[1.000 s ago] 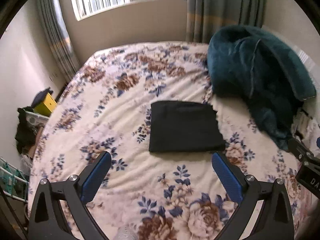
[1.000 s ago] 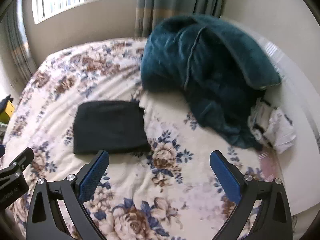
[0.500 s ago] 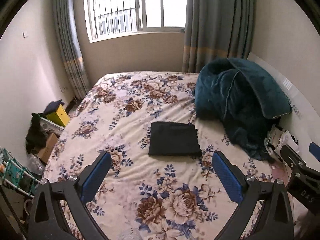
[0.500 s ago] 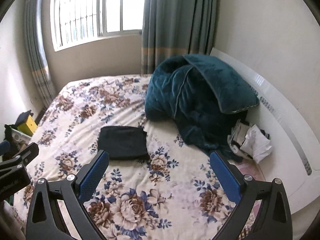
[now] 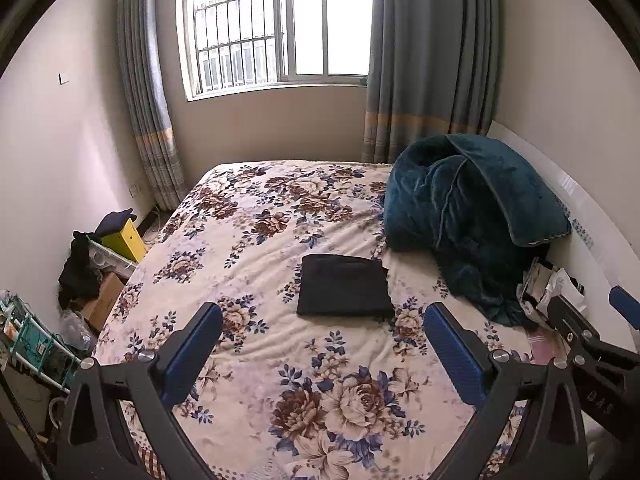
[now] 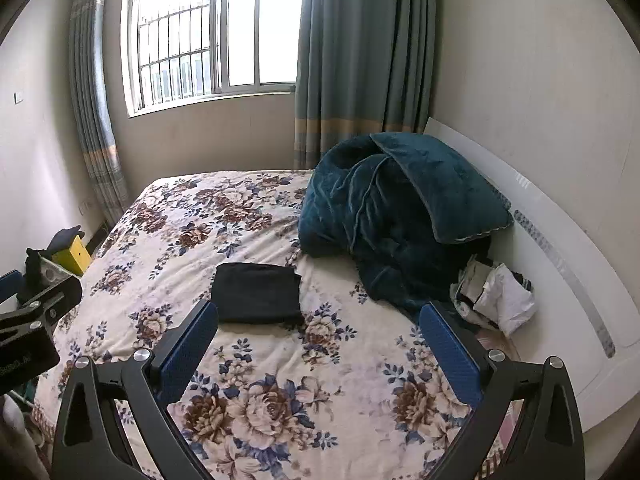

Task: Fold small clothes

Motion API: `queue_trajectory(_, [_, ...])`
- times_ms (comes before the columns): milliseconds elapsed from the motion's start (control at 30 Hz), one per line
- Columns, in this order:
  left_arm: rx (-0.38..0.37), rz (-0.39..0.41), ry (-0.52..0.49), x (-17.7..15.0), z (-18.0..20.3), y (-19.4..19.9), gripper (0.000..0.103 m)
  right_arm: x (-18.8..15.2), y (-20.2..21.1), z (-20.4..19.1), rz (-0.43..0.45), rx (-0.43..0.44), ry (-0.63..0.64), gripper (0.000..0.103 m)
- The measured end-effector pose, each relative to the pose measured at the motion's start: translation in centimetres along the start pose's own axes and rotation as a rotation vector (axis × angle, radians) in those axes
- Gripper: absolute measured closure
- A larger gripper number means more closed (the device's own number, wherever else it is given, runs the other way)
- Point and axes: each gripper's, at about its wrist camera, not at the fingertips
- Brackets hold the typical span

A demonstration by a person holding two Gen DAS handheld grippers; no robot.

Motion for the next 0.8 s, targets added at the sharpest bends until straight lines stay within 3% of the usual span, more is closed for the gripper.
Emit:
queue_trajectory(333, [0.010,0.011,0.009,-0.1,0.1,0.9,0.000,1.0,1.3,0.7,0.015,0.019,0.021,0.001])
queue_trajectory(800, [0.036,0.021,0.024,-0.3,-0.6,1.1,0.000,2.3,0.1,0.3,0.016,0.061,0.044,0.000])
Point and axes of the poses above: each gripper's, at about its wrist camera, not at the fingertips, and y roughly against the way its jaws point, z to its right, x to its top, and after that the axes turned 10 degrees about x, right-handed
